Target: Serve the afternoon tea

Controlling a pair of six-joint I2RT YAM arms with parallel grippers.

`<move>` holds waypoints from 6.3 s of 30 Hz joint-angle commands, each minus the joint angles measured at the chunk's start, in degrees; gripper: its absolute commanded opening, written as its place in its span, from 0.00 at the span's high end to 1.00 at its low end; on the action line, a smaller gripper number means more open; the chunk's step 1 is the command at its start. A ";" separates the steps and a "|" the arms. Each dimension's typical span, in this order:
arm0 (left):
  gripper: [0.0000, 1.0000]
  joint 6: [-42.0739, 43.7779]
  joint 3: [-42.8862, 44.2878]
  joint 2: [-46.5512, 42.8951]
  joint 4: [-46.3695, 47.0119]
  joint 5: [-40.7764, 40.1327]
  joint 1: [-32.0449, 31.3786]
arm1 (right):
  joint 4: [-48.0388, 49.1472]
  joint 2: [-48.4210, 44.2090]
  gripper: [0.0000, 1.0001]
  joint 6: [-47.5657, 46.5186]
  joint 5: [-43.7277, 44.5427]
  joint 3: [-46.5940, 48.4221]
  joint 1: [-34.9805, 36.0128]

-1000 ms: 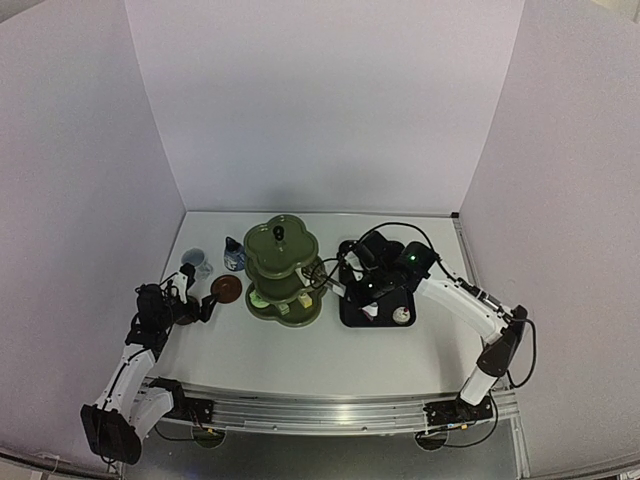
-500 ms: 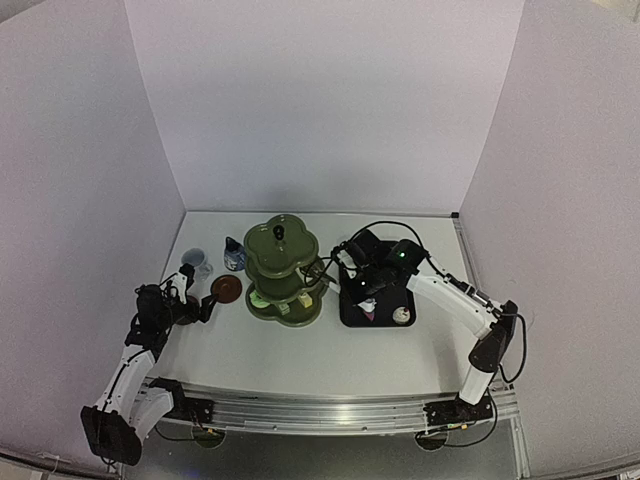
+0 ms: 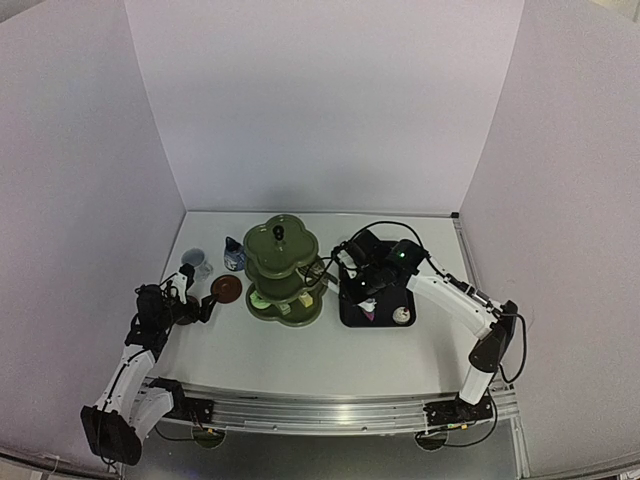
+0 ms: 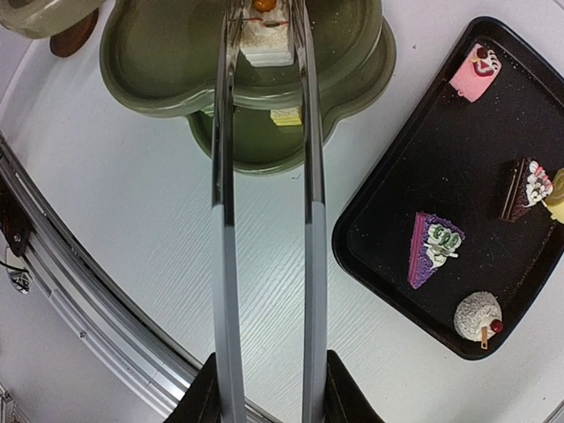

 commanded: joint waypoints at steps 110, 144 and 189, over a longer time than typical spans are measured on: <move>0.00 -6.51 1.01 -8.47 -10.05 -6.17 1.71 | -5.19 -18.03 1.00 9.82 19.76 -20.37 3.03; 0.00 -6.48 -3.20 -13.76 -7.71 0.23 5.48 | -3.37 -0.57 1.00 -5.18 10.68 6.45 22.01; 0.00 -5.65 -2.46 -13.09 -9.77 0.85 5.49 | 4.98 21.57 1.00 9.38 19.34 22.41 13.56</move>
